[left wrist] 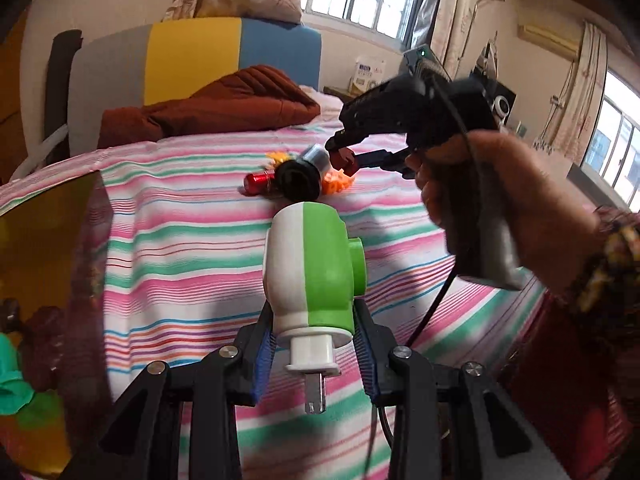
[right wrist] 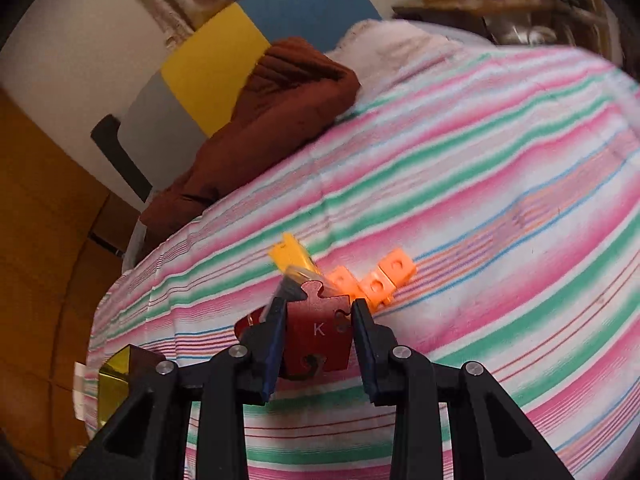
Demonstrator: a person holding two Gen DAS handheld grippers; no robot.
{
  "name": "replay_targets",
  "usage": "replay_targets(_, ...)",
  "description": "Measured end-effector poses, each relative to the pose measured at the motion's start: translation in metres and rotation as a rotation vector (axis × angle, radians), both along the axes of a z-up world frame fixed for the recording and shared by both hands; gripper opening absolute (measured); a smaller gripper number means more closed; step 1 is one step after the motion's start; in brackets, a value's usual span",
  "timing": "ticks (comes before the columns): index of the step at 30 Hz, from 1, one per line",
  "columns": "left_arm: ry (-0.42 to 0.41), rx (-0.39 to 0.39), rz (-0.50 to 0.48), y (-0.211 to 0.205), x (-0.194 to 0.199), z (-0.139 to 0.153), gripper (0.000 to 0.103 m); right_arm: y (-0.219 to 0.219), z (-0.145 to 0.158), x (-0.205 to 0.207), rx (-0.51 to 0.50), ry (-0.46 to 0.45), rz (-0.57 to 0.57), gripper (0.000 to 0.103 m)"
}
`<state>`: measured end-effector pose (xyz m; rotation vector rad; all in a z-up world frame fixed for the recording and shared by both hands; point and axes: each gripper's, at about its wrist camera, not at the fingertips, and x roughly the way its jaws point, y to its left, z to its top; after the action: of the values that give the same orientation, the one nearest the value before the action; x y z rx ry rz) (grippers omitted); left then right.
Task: Organize rigid objects
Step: 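Carry the plug into the gold tray and release it while the right gripper holds the puzzle piece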
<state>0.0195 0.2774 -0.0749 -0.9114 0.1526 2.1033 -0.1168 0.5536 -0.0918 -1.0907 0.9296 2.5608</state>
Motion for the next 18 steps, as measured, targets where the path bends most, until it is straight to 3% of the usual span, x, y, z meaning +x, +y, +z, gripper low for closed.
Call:
replay_targets(7,-0.014,0.088,0.069,-0.046,-0.002,0.024,0.035,-0.03,0.025,0.003,0.104,0.113,0.143,0.033)
replay_targets(14,-0.063,0.162,0.195,-0.099,-0.021,0.031,0.035,-0.062,0.026,0.0,0.16,0.128,0.293,0.033)
replay_targets(18,-0.091,0.208,0.294,-0.132,-0.042,0.034,0.035,-0.069,0.02,-0.004,0.188,0.092,0.314,0.033)
